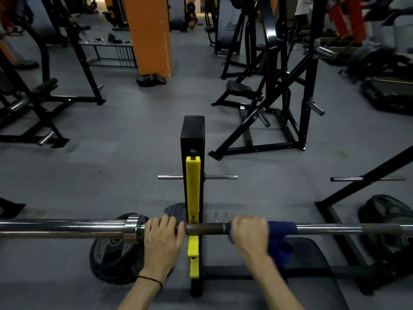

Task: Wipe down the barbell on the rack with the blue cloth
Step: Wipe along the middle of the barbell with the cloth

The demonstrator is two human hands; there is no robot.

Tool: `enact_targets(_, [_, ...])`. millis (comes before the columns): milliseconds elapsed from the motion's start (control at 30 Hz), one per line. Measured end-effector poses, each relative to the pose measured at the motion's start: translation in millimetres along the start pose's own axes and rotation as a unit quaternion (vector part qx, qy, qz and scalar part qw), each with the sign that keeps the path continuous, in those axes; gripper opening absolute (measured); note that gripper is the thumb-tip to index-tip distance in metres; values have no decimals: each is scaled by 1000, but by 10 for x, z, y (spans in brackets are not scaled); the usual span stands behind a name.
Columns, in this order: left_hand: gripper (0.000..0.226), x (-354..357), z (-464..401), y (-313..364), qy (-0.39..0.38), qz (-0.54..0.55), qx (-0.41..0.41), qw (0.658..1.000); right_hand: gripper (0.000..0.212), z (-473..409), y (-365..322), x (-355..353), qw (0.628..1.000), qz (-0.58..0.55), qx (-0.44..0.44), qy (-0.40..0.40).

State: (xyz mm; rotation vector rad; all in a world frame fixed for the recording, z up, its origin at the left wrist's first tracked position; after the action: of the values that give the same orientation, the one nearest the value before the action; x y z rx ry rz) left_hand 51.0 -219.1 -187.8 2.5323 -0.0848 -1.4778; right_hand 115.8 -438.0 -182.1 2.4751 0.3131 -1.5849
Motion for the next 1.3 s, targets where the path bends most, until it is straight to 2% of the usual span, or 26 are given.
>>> enact_targets(100, [35, 12, -9, -20, -11, 3, 6, 1000, 32, -128, -708, -89, 997, -22, -70, 11])
enact_targets(167, [36, 15, -8, -36, -16, 6, 11, 1000, 35, -156, -656, -68, 995, -7, -101, 5])
enact_targets(233, [35, 21, -11, -55, -20, 10, 17, 1000, 32, -79, -297, -24, 992, 20, -121, 11])
enact_targets(300, [34, 10, -12, -54, -13, 6, 22, 1000, 32, 19, 270, -46, 996, 5, -80, 38])
enact_targets(367, [33, 11, -15, -37, -11, -1, 18, 1000, 39, 100, 777, -63, 999, -23, 0, 34])
enact_targets(433, [34, 21, -11, -17, -8, -8, 3, 1000, 46, 125, 897, -71, 995, -39, 93, 23])
enact_targets(500, [35, 30, -5, -12, -8, -8, -13, 1000, 45, 118, 511, -27, 995, -32, 94, 14])
enact_targets(600, [35, 25, -17, -18, -3, 0, -15, 1000, 38, 18, -391, -17, 998, -59, 8, -13])
enact_targets(667, [35, 21, -18, -23, -3, -4, -2, 1000, 39, -21, -597, -71, 995, -95, -21, 19])
enact_targets(733, [34, 5, -5, -31, -2, 1, 11, 1000, 35, 6, -402, -80, 993, -99, -54, 37])
enact_targets(800, [32, 12, -9, -46, -5, 10, 24, 1000, 34, 81, 83, -62, 993, -87, -59, 53])
enact_targets(900, [32, 4, -1, -36, -2, 15, 23, 1000, 40, 176, 1004, -55, 995, -51, 36, 74])
enact_targets(967, [33, 12, -14, -26, 1, 18, -1, 1000, 41, 201, 1163, -71, 991, -45, 103, 78])
enact_targets(1000, [33, 32, -16, -30, -1, 18, -12, 1000, 37, 189, 1038, -77, 988, -46, 118, 86])
enact_targets(1067, [33, 53, -13, -28, -6, 12, -15, 1000, 29, 164, 416, -57, 990, -62, 82, 93])
enact_targets(1167, [32, 51, -32, -32, -15, 9, 6, 1000, 35, 42, -484, -13, 990, -127, 24, 51])
enact_targets(1233, [33, 36, -28, -48, -19, 21, 18, 999, 39, 7, -634, -37, 990, -131, -1, 44])
enact_targets(1300, [32, 25, -31, -72, -30, 48, 19, 998, 40, 26, -431, -40, 990, -123, -33, 58])
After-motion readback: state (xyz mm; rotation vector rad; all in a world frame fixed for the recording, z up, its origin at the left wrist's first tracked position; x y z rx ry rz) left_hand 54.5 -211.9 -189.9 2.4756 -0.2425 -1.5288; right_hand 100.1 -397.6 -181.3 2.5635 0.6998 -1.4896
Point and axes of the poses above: each hand's wrist, its own z-axis away from the middle knuckle, its own x-axis out of the palm, y = z × x, the point moved 8 cm from there along -z, towards the middle knuckle, and after that the axes turned 1 degree about z, right-handed, at the moved point
